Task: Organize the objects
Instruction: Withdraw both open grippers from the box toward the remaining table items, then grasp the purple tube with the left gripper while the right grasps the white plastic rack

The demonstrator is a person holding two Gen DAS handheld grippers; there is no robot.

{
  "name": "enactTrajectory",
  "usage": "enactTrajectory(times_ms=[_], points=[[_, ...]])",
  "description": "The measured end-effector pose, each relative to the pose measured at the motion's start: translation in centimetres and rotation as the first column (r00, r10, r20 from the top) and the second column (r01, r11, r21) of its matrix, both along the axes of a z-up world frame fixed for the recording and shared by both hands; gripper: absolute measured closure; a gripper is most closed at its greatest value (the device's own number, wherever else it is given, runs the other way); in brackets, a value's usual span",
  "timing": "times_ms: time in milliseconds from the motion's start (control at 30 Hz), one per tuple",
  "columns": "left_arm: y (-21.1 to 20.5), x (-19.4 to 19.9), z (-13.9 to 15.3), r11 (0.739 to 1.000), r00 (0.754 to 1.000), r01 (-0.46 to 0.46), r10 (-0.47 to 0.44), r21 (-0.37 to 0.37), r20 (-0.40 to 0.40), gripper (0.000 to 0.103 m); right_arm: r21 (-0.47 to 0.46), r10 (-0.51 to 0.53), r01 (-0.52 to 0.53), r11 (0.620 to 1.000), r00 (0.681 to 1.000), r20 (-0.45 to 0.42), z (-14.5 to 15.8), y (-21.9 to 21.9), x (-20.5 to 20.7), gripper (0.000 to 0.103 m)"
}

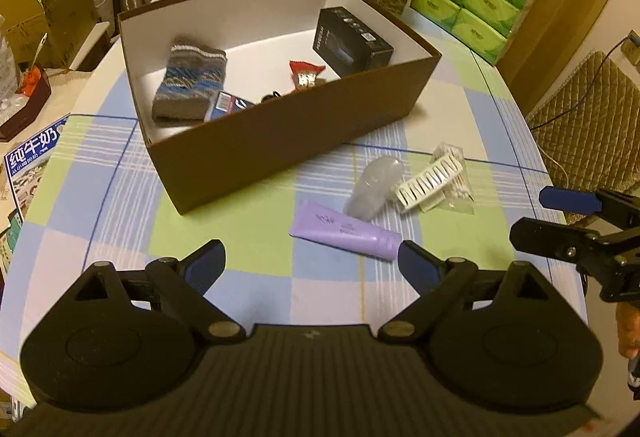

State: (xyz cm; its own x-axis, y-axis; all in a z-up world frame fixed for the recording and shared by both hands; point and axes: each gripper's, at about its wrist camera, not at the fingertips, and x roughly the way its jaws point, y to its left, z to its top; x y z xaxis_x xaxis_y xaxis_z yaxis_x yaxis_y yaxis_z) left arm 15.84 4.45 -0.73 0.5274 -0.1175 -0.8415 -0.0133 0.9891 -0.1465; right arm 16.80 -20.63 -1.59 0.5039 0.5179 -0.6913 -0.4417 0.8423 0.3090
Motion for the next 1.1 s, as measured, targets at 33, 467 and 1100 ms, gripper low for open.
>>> enactTrajectory(times_ms=[33,467,1100], points=[[-0.1,0.0,-0.1,1.000,1.000,0.000,0.000,0.000,-0.003,0.012,-0.005,-0.003,0.003,1.000,1.000,-0.003,-0.2,0.0,-0.1,0.008],[-1.2,0.0,-2.7,1.000,0.998,-0.017,0.017,0.001,-0.057,0.012,-0.045,-0.033,0.032,0.999,0.999,-0.033,-2.7,-0.2,0.0,0.011],[-2.7,3.5,-7.7,0.996,0.991,-0.084,0.079,-0.042,-0.109,0.012,-0.097,-0.136,0.129,0.987,0.989,-0.059,-5.2,-2.4,4.3,0.020]])
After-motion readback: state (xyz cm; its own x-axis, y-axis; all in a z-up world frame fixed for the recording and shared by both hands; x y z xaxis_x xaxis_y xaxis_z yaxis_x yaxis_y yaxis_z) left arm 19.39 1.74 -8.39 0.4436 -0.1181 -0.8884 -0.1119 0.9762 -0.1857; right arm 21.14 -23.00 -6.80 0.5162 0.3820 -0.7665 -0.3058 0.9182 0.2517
